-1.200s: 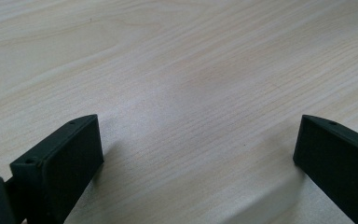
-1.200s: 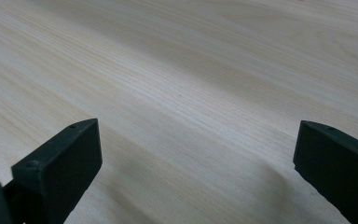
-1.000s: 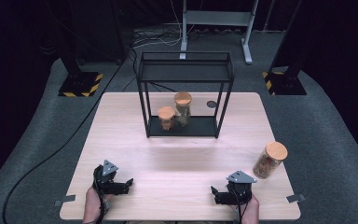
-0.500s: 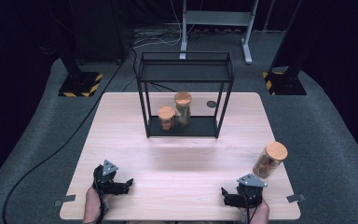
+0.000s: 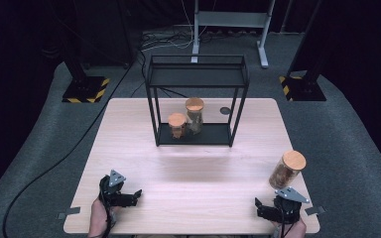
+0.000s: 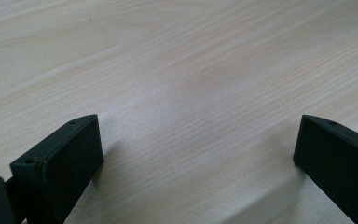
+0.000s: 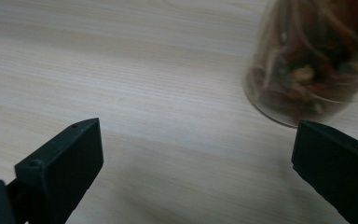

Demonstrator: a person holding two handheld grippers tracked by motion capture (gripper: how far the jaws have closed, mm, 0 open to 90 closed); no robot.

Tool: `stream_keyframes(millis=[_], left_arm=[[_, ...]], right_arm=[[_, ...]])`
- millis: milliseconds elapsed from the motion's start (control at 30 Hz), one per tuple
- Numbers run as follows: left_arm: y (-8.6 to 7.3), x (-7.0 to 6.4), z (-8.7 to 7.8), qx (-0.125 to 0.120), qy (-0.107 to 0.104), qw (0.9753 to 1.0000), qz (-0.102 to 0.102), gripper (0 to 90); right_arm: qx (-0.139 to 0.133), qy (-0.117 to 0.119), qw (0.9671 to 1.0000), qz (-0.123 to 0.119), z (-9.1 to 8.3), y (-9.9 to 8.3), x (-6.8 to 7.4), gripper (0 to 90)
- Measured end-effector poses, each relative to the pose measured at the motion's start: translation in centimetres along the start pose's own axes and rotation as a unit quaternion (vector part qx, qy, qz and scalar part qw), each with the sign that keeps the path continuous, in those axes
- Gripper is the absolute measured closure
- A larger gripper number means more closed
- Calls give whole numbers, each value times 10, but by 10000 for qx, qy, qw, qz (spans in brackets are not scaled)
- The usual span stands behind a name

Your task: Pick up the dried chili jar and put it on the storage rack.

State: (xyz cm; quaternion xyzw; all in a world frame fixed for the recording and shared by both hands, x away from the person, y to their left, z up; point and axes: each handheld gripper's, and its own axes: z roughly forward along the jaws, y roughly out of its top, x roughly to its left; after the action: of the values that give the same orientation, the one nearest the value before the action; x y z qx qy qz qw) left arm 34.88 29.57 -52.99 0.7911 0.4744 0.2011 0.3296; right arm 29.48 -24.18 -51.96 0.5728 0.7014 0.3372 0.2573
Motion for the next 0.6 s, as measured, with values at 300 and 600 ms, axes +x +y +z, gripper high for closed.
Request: stream_keyframes(millis=[300,600], left_arm=[[0,0,0,5,-8,10000,-4,7],[0,0,0,7,-11,10000,-7,7]], right_arm=[[-39,-231,9996,147,-1,5,-16,14],[-217,-432,9987,176,-3,14,-25,1]])
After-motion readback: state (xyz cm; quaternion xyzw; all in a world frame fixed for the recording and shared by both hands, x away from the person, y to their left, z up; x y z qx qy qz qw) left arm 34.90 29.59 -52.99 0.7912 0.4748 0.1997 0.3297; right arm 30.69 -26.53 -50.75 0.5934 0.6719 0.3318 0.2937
